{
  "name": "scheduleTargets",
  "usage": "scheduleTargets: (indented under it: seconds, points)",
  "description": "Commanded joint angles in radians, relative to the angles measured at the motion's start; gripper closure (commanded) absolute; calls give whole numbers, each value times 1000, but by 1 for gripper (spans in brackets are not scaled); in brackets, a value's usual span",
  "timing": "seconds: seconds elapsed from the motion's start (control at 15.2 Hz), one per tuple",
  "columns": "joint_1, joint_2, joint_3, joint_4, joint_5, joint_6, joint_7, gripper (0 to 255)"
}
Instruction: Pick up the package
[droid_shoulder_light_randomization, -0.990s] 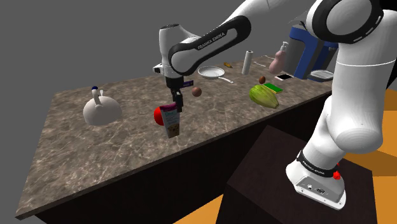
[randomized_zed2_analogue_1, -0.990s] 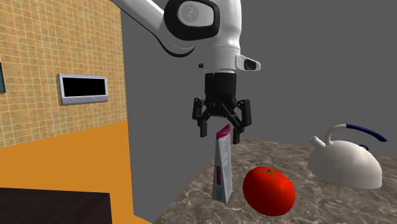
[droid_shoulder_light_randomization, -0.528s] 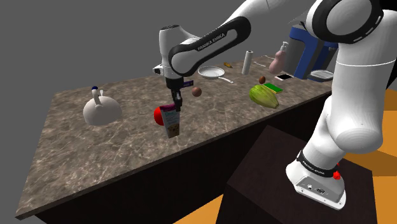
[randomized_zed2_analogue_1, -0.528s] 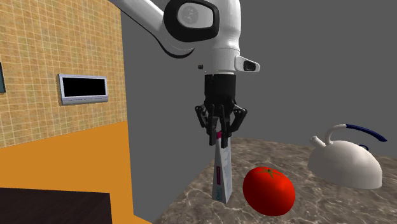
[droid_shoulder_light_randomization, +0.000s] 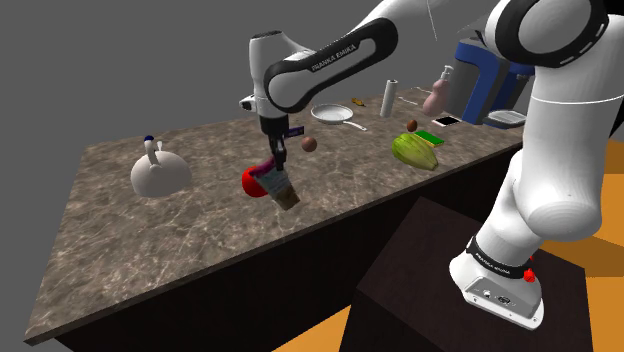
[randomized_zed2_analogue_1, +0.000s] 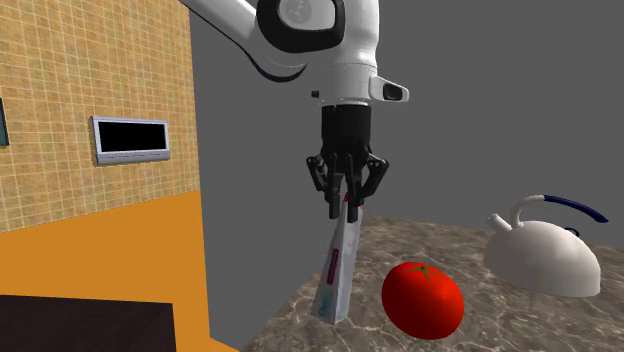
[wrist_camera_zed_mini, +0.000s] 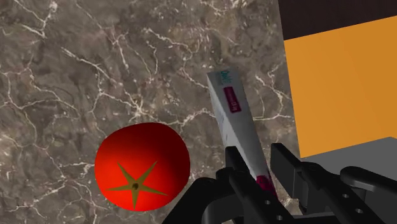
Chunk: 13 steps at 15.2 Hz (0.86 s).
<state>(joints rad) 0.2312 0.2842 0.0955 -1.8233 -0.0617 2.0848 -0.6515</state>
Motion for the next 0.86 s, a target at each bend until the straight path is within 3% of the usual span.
scheduleTargets:
  seconds: [0.0,0.79]
  points:
    - [-1,-8,0,13,2,-21,-2,255]
    - [-1,-49,2,96,8,-144,-9,255]
